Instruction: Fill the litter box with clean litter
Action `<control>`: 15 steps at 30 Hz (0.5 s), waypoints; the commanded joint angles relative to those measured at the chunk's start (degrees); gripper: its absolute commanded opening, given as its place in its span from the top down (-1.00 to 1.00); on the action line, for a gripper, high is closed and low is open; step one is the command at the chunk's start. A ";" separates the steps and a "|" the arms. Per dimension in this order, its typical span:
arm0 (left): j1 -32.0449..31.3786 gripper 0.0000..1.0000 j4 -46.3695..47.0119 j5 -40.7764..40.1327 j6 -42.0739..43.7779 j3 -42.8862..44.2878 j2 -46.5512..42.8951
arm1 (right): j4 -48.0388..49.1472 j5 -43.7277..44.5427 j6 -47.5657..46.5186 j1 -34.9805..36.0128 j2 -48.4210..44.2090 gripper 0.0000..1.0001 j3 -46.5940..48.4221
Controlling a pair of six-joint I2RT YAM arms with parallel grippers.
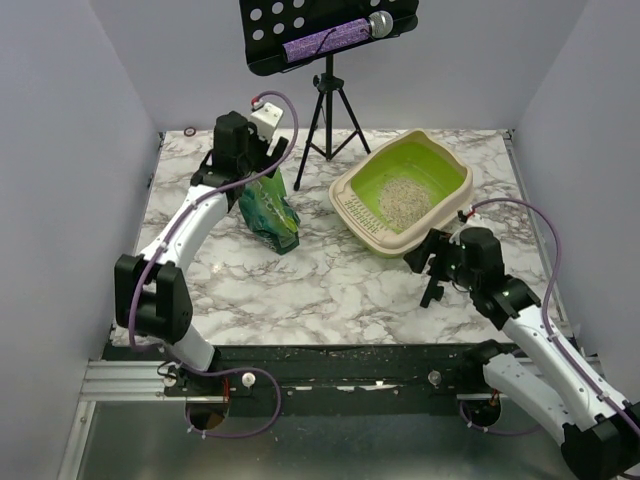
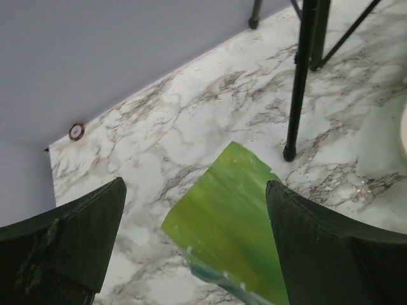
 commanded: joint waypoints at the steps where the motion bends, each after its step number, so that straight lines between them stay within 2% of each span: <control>1: 3.46 -0.97 -6.47 19.50 6.09 8.20 6.51 | 0.09 -2.86 -2.18 0.79 -2.43 -0.57 2.91; 3: 5.04 -0.97 -8.23 22.41 6.26 10.14 8.71 | -0.09 -3.57 -3.15 1.05 -2.79 -0.57 3.53; 6: 7.06 -0.97 -6.14 25.39 4.25 9.62 8.99 | 3.67 -5.06 -4.47 1.31 -2.09 -0.57 3.97; 9: 7.42 -0.98 -3.41 26.02 0.56 8.04 6.97 | 9.21 -6.03 -4.39 1.31 3.08 -0.57 5.80; 12: 7.25 -0.97 -2.00 22.26 -5.23 6.46 3.38 | 13.43 -5.41 -1.58 1.32 11.07 -0.58 9.41; 15: 7.16 -0.96 -1.30 13.22 -11.82 4.00 -1.02 | 21.85 -8.39 1.93 1.32 17.50 -0.58 10.82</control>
